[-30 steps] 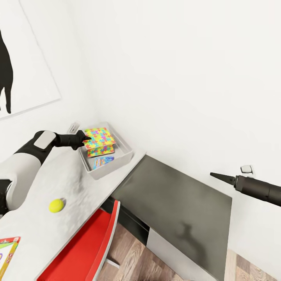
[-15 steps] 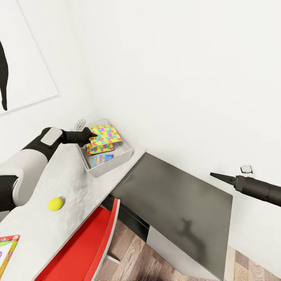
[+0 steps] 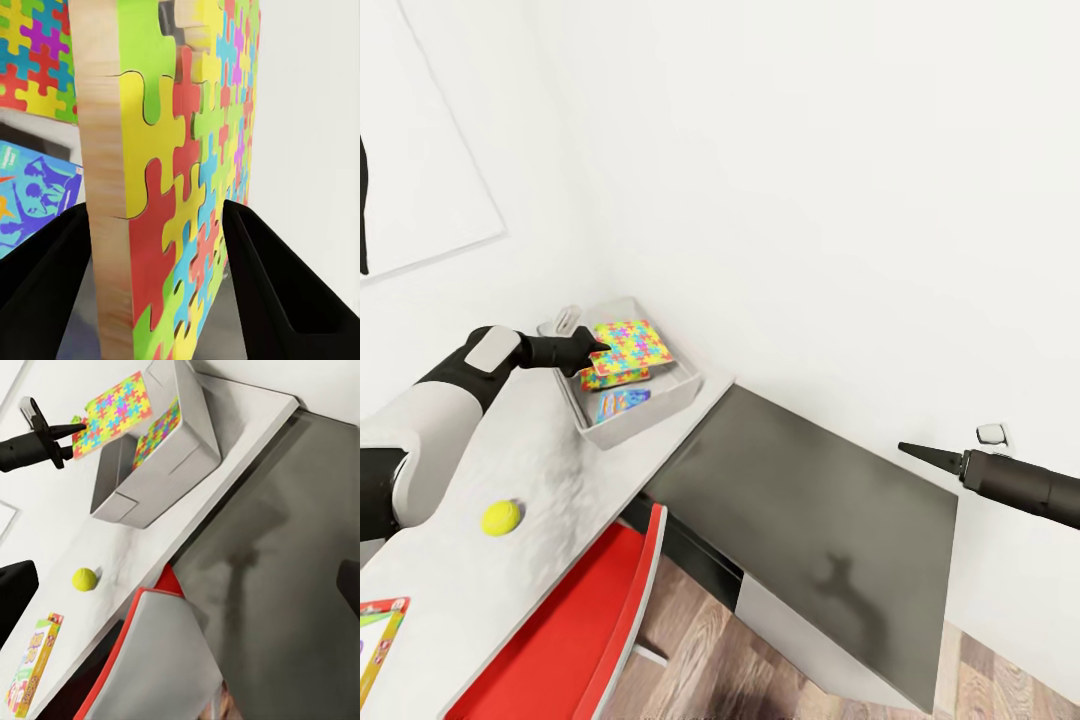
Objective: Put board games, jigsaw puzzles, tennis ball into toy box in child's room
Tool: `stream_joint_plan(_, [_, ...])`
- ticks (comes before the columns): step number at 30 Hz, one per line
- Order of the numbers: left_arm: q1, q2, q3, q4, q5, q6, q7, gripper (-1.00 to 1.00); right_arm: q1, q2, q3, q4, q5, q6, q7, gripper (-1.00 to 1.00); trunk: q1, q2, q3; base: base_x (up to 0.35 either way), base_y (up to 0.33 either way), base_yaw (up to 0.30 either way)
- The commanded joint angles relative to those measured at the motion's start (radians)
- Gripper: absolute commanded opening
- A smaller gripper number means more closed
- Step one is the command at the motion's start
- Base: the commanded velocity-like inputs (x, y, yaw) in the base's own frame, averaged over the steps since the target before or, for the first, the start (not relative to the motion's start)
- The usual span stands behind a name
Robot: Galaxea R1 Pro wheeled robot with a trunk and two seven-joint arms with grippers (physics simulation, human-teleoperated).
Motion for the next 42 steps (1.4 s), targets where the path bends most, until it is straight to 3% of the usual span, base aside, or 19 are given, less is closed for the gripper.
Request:
stream_joint_plan(1, [-0.001, 0.001, -0.007, 0.001, -0.004, 0.000, -0.008, -1.00, -0.001, 0.000, -0.001, 0.000, 0.004, 0.004, 0.006, 1.00, 0.000, -0.002, -0.003, 0.000, 0.000, 0.000])
stream_joint_plan(26, [-0.005, 0.002, -0.007, 0.005, -0.005, 0.003, -0.007, -1.00, -0.001, 0.000, -0.001, 0.000, 0.004, 0.004, 0.007, 1.00, 0.000, -0.002, -0.044, 0.000, 0.000, 0.000])
stream_joint_plan(42, [-0.061, -0.001, -0.008, 0.035, -0.006, 0.005, 0.002, -1.00, -0.001, 0.000, -0.001, 0.000, 0.004, 0.004, 0.007, 1.00, 0.000, -0.002, -0.070, 0.000, 0.000, 0.000])
